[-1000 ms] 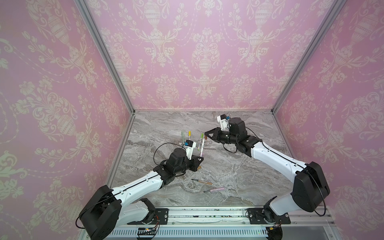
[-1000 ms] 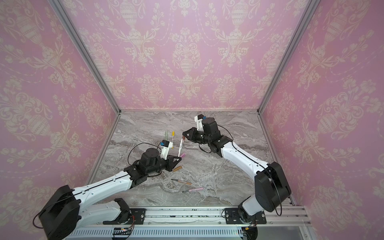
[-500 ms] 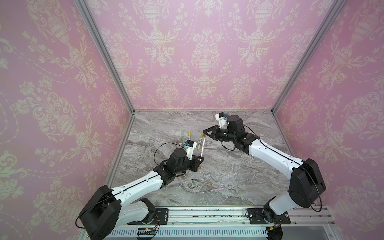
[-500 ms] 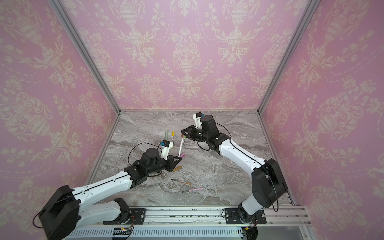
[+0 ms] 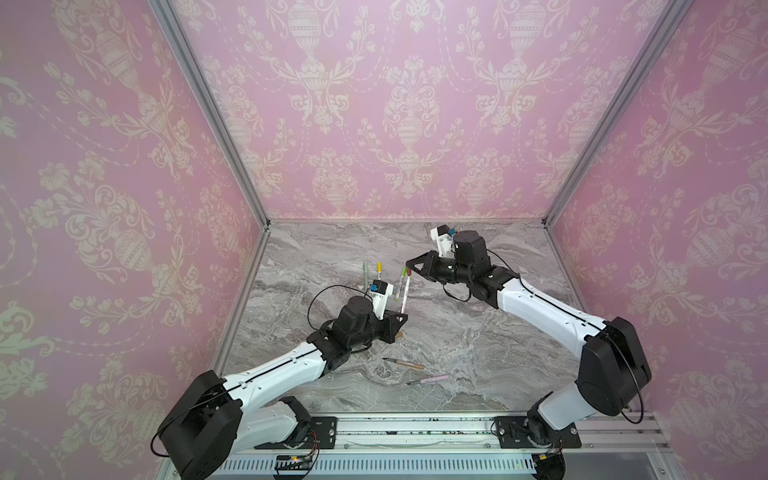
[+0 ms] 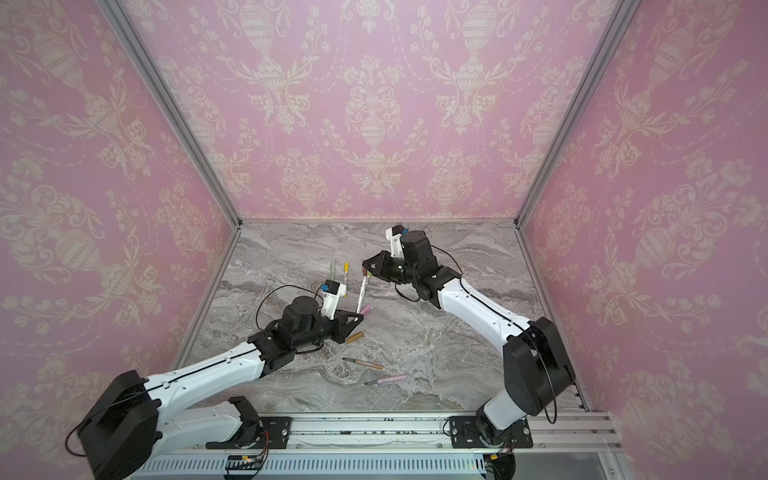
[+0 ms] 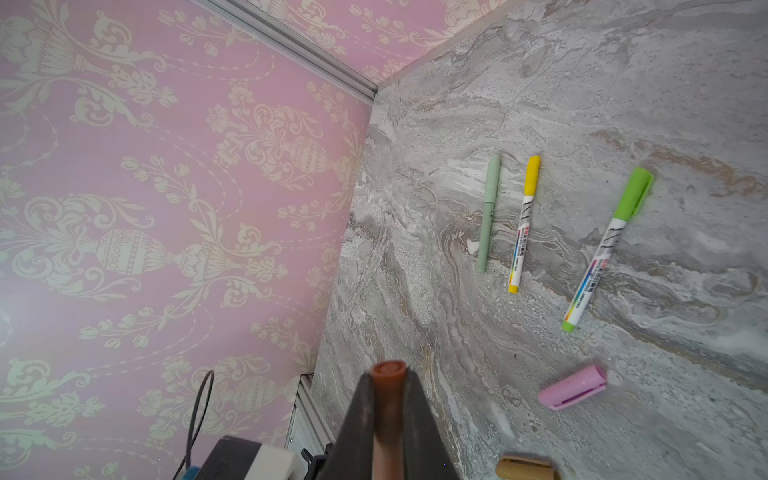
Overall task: Insert the pens into the pen caps
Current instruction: 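Lift the brown cap with right gripper and carry it toward the upright white pen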
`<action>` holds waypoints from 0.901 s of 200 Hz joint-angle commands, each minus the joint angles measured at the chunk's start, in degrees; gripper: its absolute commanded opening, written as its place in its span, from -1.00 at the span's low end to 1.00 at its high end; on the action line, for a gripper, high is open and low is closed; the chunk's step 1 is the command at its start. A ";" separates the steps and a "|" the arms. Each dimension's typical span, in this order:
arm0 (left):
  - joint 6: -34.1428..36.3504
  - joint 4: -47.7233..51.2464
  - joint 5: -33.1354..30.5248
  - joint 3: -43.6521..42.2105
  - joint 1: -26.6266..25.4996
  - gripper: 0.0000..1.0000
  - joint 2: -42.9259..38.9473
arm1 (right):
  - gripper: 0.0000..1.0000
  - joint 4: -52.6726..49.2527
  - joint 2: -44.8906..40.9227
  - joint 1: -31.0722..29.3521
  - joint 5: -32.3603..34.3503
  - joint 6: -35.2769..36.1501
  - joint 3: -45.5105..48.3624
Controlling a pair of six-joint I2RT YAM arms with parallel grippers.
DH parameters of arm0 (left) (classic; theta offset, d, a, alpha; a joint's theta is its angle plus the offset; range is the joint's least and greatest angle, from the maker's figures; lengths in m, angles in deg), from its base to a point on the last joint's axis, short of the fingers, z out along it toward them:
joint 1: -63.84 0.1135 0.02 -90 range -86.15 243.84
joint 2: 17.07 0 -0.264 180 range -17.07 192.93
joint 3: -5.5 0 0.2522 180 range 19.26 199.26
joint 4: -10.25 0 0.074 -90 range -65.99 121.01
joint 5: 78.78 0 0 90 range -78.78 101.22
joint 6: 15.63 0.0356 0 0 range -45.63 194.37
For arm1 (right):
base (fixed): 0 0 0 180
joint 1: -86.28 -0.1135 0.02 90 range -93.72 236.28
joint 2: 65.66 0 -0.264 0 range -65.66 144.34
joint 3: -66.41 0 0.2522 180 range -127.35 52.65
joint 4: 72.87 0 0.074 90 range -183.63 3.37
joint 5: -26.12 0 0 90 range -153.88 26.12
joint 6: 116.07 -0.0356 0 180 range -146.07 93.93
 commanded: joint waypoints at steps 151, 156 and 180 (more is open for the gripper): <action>1.51 1.32 -1.17 1.67 -0.46 -1.00 -0.84 | -1.00 -1.36 0.58 0.44 0.59 2.83 -3.16; 1.51 1.27 -1.25 1.65 -0.42 -1.00 -0.92 | -1.00 -1.61 0.76 0.44 0.75 3.06 -3.59; 1.55 1.40 -1.51 1.58 -0.45 -1.00 -1.42 | -1.00 -2.70 1.38 0.53 1.43 4.07 -5.01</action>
